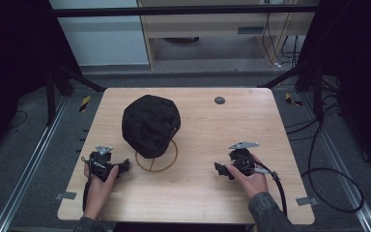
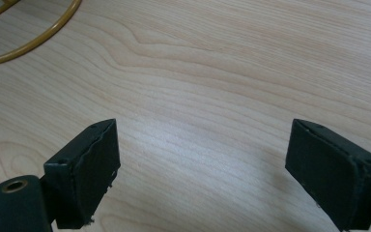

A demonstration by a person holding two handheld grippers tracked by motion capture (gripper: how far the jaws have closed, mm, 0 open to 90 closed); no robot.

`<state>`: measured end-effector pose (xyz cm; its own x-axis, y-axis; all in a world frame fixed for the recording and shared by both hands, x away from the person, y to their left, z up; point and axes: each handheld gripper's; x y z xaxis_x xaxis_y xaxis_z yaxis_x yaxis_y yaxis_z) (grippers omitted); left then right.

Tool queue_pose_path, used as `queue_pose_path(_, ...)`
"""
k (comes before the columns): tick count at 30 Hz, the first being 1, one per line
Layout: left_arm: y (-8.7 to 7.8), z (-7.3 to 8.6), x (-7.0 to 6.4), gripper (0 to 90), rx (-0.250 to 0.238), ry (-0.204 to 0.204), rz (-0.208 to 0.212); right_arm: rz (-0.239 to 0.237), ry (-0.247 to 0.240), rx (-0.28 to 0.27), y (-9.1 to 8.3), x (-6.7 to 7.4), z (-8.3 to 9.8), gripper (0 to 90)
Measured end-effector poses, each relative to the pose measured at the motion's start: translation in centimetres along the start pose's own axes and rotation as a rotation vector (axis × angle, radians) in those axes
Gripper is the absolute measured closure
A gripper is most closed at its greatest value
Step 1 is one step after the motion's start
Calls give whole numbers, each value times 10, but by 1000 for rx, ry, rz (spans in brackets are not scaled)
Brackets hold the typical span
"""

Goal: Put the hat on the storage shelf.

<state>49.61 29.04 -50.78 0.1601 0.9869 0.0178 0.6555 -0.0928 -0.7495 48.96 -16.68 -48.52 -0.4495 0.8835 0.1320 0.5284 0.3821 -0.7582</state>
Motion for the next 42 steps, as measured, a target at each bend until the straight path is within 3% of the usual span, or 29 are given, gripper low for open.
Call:
queue_pose_path(22, 0, 0, 0, 0, -2, -2, 0, 8, 46, -34, 29, 2, -9, 131)
queue_pose_path(27, 0, 0, 0, 0, -1, -1, 0, 29, 29, -36, 31, 3, -9, 130)
queue_pose_path(32, 0, 0, 0, 0, -2, -2, 0, 73, -27, -39, 34, 10, -6, 108)
queue_pose_path(33, 1, -1, 0, 0, -2, -2, 0, 100, -56, -44, 36, 13, -4, 95)
queue_pose_path(42, 2, -2, 2, 0, -2, -20, -15, 102, -92, -54, 36, 13, 1, 76)
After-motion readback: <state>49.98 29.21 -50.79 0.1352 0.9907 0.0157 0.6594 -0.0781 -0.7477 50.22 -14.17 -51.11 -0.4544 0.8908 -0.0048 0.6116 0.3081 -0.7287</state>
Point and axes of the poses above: each handheld gripper's, and its own axes: y roughly forward along the jaws, z roughly out of its underside, x roughly to its left, and after that the axes turned 4 degrees about x, right-handed
